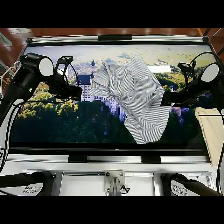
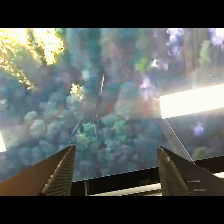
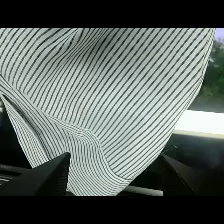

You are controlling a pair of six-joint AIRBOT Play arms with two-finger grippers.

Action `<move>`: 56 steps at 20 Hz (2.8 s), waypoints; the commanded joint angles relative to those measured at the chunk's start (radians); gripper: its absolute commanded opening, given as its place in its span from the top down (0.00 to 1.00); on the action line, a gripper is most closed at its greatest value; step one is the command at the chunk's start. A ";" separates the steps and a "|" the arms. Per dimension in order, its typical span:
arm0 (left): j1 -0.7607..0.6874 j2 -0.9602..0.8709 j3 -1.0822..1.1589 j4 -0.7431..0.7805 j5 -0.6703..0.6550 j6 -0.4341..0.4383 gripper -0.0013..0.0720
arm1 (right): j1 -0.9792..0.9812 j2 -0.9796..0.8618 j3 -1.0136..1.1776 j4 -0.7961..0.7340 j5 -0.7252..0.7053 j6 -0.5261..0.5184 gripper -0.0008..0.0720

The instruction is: Fold the shirts.

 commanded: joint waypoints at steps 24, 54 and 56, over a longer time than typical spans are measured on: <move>-0.001 -0.003 0.000 -0.004 0.211 -0.001 0.14 | -0.176 0.004 0.000 0.099 0.102 -0.068 0.07; -0.278 -0.212 -0.373 -0.992 0.666 0.413 0.12 | -0.293 0.003 -0.011 0.073 0.152 -0.072 0.07; -0.288 -0.233 -0.373 -0.991 0.652 0.413 0.12 | -0.293 0.003 -0.028 0.080 0.153 -0.073 0.07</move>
